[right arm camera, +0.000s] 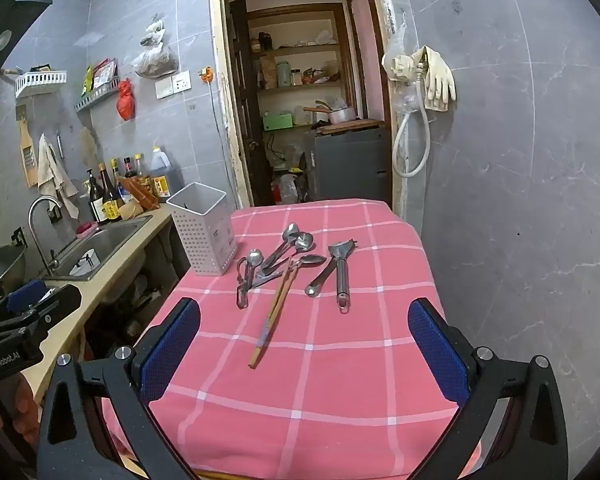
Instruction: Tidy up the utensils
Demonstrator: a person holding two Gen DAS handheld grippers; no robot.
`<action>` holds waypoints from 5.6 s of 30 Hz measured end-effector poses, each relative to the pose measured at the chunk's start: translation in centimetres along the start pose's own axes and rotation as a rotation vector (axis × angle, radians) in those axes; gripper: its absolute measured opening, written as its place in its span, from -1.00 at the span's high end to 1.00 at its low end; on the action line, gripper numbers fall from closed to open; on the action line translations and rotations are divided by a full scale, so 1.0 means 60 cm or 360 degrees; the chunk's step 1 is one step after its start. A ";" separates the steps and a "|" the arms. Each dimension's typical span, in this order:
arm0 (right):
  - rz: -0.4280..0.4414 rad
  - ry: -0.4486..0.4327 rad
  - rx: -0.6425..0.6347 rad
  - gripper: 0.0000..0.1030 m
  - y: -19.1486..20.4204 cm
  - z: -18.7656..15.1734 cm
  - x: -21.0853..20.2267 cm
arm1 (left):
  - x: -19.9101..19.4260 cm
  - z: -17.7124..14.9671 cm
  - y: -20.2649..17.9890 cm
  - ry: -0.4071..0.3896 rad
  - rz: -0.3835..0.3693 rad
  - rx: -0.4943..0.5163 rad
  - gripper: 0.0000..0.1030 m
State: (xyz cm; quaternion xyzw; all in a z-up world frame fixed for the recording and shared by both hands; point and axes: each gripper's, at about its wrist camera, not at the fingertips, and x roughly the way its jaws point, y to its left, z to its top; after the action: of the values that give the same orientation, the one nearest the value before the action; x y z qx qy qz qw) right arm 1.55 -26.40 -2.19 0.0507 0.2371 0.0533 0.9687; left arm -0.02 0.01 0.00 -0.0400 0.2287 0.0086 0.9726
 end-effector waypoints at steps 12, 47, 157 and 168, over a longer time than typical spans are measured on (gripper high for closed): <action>0.0006 0.0005 0.0014 -0.98 -0.002 0.001 0.000 | 0.001 0.000 0.001 0.0009 -0.0001 -0.0003 -1.00; 0.0009 -0.0001 0.0016 -0.98 -0.004 0.000 -0.002 | 0.002 -0.002 -0.011 0.0003 -0.0013 -0.0003 -1.00; 0.0528 0.0746 0.0077 0.18 -0.126 0.092 0.620 | 0.521 0.036 -0.165 0.0772 -0.0325 -0.0064 0.22; 0.0610 0.0968 0.0236 0.46 -0.111 0.055 0.709 | 0.591 -0.001 -0.157 0.1104 -0.0393 -0.0218 0.54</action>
State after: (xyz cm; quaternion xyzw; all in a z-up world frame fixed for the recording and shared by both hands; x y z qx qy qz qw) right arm 41.14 -27.80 -19.39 0.1462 0.5037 0.2291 0.8200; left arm 32.06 -9.43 -15.15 -0.1327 0.5370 -0.1074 0.8262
